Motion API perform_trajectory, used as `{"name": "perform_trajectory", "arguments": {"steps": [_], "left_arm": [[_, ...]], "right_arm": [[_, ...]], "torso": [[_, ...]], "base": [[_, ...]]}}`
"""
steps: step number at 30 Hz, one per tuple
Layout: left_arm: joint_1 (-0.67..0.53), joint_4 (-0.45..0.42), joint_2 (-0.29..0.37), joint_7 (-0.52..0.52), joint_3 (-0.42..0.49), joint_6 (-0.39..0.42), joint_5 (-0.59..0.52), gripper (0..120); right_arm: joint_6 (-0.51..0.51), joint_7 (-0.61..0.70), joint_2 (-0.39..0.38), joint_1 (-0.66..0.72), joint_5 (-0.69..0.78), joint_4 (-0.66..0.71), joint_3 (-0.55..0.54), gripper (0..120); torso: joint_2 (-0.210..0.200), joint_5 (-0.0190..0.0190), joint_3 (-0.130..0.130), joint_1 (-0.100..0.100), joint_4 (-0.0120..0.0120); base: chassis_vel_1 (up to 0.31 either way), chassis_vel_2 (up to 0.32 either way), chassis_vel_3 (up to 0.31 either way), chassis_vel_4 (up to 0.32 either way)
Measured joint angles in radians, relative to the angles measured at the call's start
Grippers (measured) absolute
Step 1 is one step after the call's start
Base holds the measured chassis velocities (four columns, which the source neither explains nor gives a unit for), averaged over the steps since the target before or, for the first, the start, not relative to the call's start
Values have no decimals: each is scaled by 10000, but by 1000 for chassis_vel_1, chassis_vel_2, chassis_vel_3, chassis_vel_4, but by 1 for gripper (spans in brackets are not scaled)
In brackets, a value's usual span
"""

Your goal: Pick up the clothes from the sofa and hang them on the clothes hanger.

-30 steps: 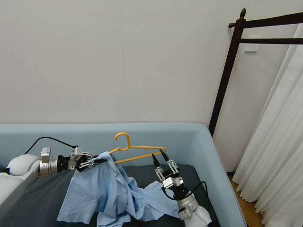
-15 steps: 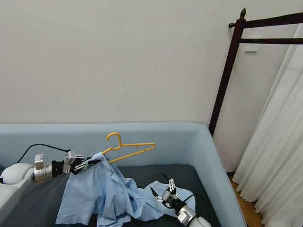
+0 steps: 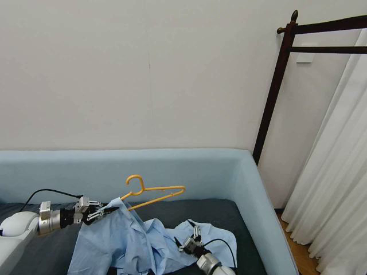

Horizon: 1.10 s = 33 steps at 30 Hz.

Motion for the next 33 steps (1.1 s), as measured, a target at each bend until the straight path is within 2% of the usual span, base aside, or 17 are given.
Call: {"name": "perform_trajectory", "arguments": {"steps": [6, 10, 12, 14, 16, 19, 21, 22, 25, 27, 31, 33], "left_arm": [[83, -72, -175, -32, 13, -50, 129, 7], [72, -224, -231, -66, 52, -50, 158, 7], [71, -314, -235, -122, 64, -51, 167, 7], [71, -337, -235, -143, 66, -52, 168, 7], [58, -379, -237, -162, 86, -53, 168, 7], [41, -404, -241, -165, 106, -54, 168, 7], [33, -432, -241, -166, 115, -54, 162, 7], [33, -432, -241, -166, 115, -54, 162, 7], [24, -431, -246, -166, 118, -54, 147, 7], [23, -428, -249, -166, 118, -54, 146, 7], [46, -345, -328, -165, 108, -81, 147, 7], [53, -319, -344, -162, 101, -90, 151, 7]], "right_arm": [[-41, -348, -46, -107, -197, 31, -29, 100], [-114, -605, -18, 2, -185, -103, 21, 91], [-235, -722, 85, 227, -20, -385, 47, 82], [-278, -761, 140, 345, 73, -530, 82, 79], [-359, -804, 250, 562, 173, -838, 180, 68], [-416, -864, 297, 665, 148, -1046, 246, 61], [-495, -944, 347, 741, 70, -1283, 275, 48], [-495, -944, 347, 741, 70, -1283, 275, 48], [-587, -985, 446, 783, -73, -1537, 285, 35], [-589, -983, 456, 784, -92, -1552, 285, 34], [-600, -785, 429, 707, 65, -1348, 176, 14], [-567, -797, 385, 679, 176, -1245, 123, 16]], "torso": [[1, 0, -1, 0, -2], [1, 0, 0, 1, -5], [0, 1, 0, 0, -2], [1, 1, 0, 0, 0], [1, 1, 0, 1, 1], [0, 1, 0, 1, 1], [0, 1, 0, 1, -2], [0, 1, 0, 1, -2], [0, 1, 0, 1, -1], [0, 1, 0, 1, -1], [0, 1, 0, 1, -2], [0, 1, 0, 1, -1]], "base": [[0, 0, 0, 0], [0, 0, 0, 0], [0, 0, 0, 0], [0, 0, 0, 0], [0, 0, 0, 0], [0, 0, 0, 0], [0, 0, 0, 0], [0, 0, 0, 0], [0, 0, 0, 0], [0, 0, 0, 0], [0, 0, 0, 0], [0, 0, 0, 0]]}}
